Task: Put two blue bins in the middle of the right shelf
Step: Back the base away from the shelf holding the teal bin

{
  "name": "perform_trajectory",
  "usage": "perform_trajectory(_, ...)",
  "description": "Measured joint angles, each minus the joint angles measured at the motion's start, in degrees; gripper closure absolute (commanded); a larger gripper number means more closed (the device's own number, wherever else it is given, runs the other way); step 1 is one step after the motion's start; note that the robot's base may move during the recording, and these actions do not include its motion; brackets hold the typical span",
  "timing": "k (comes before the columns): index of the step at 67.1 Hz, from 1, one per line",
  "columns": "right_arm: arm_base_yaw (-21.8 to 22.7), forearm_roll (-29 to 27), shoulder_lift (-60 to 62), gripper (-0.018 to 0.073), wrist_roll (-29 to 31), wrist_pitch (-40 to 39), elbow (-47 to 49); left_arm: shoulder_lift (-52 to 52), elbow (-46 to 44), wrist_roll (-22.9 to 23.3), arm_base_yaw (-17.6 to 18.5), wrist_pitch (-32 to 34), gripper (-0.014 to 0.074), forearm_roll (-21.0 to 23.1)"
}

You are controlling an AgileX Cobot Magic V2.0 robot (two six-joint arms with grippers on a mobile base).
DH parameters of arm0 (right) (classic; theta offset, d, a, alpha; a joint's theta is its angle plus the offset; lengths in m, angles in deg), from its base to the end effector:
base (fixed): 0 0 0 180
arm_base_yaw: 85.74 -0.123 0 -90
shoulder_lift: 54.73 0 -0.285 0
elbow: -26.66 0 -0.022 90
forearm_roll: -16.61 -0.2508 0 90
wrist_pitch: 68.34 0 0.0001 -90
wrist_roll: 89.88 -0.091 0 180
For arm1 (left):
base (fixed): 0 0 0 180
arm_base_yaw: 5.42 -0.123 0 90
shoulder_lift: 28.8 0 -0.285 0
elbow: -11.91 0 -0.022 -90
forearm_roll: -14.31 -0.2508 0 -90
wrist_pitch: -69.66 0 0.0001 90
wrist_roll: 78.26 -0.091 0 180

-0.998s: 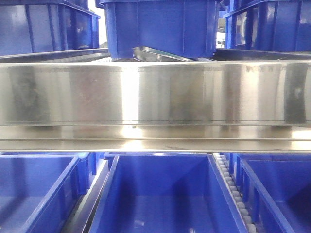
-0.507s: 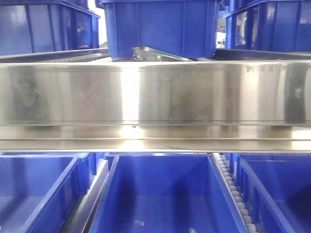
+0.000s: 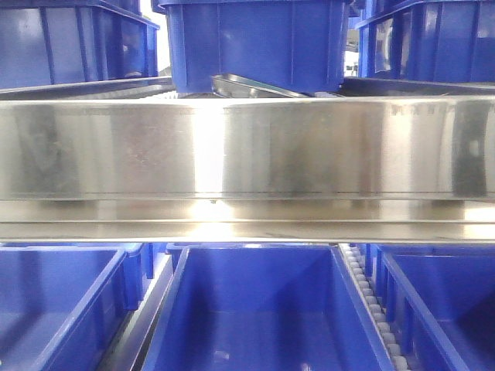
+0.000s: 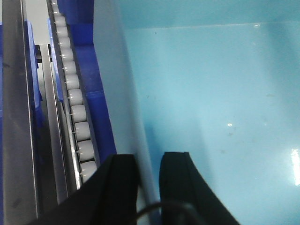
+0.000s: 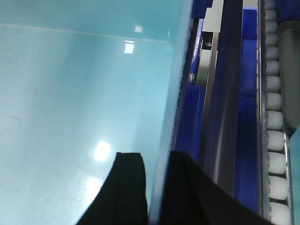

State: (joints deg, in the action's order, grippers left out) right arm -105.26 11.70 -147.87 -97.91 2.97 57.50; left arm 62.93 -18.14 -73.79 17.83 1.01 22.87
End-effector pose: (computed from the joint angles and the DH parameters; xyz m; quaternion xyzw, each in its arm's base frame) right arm 0.2738 0.1049 0.4811 -0.0953 0.9134 0.1352 0.3720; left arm 0.2595 -0.1252 0.4881 0.1521 0.8921 -0.1727 0.3888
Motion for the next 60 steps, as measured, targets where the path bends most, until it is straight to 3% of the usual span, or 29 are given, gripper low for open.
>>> perform_trajectory(60, 0.0, -0.11, -0.45, 0.0713, 0.0, 0.0, 0.0, 0.0, -0.05, 0.0, 0.0, 0.0, 0.0707, 0.0)
